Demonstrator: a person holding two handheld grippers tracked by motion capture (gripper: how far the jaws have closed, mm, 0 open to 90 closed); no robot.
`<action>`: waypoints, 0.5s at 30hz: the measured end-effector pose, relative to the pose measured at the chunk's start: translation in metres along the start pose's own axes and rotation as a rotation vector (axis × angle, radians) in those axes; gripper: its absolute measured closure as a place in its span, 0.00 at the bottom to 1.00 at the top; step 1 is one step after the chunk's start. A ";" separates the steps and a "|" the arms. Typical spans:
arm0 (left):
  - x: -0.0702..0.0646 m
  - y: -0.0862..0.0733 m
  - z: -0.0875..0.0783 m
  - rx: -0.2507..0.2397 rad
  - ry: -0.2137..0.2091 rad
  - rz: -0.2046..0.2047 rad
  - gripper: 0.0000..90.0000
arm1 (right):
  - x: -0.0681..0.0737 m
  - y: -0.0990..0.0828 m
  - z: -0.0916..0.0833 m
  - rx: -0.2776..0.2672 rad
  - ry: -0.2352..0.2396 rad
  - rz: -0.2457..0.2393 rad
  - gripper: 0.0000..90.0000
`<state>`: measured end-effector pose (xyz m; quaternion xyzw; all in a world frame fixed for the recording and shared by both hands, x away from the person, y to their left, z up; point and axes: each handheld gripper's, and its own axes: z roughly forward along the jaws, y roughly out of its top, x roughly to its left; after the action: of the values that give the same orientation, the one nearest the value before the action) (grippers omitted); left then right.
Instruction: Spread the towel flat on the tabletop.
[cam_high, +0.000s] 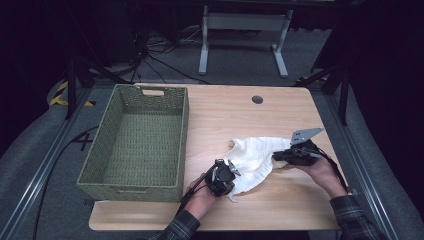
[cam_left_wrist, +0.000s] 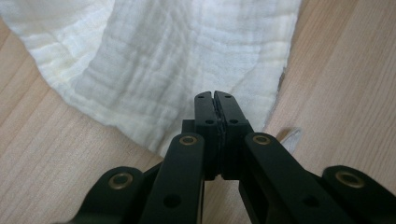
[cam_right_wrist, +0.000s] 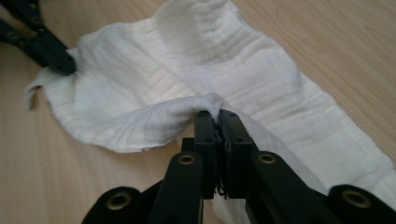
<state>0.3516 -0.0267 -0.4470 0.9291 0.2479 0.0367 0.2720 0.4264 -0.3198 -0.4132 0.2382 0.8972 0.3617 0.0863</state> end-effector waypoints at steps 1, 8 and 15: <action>0.000 0.000 0.000 -0.001 -0.001 0.000 0.99 | -0.005 0.000 0.006 -0.001 -0.005 -0.001 0.95; 0.000 0.000 -0.001 0.005 -0.003 0.002 0.99 | -0.025 -0.006 0.036 0.067 -0.043 0.048 0.89; 0.000 0.000 0.000 0.005 -0.003 0.003 0.99 | -0.020 -0.009 0.008 0.007 -0.060 0.049 0.79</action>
<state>0.3517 -0.0263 -0.4467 0.9301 0.2464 0.0352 0.2702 0.4430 -0.3303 -0.4257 0.2710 0.8893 0.3535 0.1034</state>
